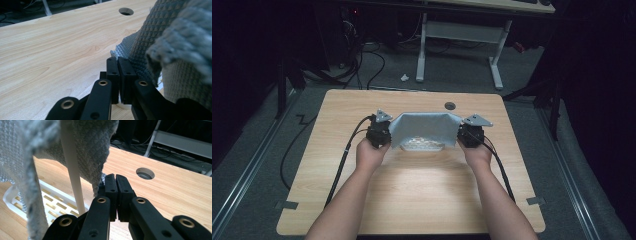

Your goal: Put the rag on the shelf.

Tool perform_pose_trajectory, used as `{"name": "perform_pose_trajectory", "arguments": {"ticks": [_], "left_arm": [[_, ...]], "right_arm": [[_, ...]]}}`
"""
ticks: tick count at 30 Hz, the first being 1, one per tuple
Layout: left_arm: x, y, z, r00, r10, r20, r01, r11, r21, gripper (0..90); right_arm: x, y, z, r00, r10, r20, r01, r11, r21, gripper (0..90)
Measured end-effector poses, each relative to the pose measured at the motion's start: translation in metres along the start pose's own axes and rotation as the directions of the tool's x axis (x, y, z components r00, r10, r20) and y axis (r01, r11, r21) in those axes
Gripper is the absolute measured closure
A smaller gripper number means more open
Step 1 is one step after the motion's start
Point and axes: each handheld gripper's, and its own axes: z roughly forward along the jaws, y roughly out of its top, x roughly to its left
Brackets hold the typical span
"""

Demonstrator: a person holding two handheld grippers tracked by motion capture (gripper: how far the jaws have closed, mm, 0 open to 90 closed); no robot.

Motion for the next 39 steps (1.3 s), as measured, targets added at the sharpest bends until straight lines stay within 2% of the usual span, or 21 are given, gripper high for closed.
{"name": "perform_pose_trajectory", "arguments": {"ticks": [10,14,21,33,36,39], "left_arm": [[0.009,-0.001,-0.006,0.9991,-0.043,-0.002,0.043,0.9988,-0.023,74.5],[0.013,0.000,-0.010,0.9982,-0.057,-0.016,0.056,0.9976,-0.041,68.9],[0.017,0.003,-0.019,0.9978,-0.058,-0.033,0.056,0.9966,-0.060,65.6],[0.030,0.001,-0.037,0.9949,-0.084,-0.056,0.078,0.9923,-0.096,62.4],[0.030,0.001,-0.038,0.9948,-0.085,-0.055,0.080,0.9922,-0.096,62.5],[0.027,0.001,-0.037,0.9963,-0.070,-0.049,0.065,0.9938,-0.090,62.9]], "right_arm": [[-0.003,0.001,-0.002,1.0000,0.001,-0.004,-0.001,1.0000,0.006,83.0],[-0.007,0.002,-0.005,1.0000,-0.002,-0.008,0.002,1.0000,-0.005,78.5],[-0.013,0.005,-0.010,0.9999,0.009,0.006,-0.008,0.9997,-0.024,75.7],[-0.021,0.008,-0.017,0.9995,0.021,0.023,-0.020,0.9992,-0.035,75.0],[-0.020,0.008,-0.016,0.9997,0.015,0.021,-0.014,0.9995,-0.030,73.3],[-0.018,0.008,-0.014,0.9997,0.014,0.018,-0.014,0.9995,-0.028,72.2]]}}
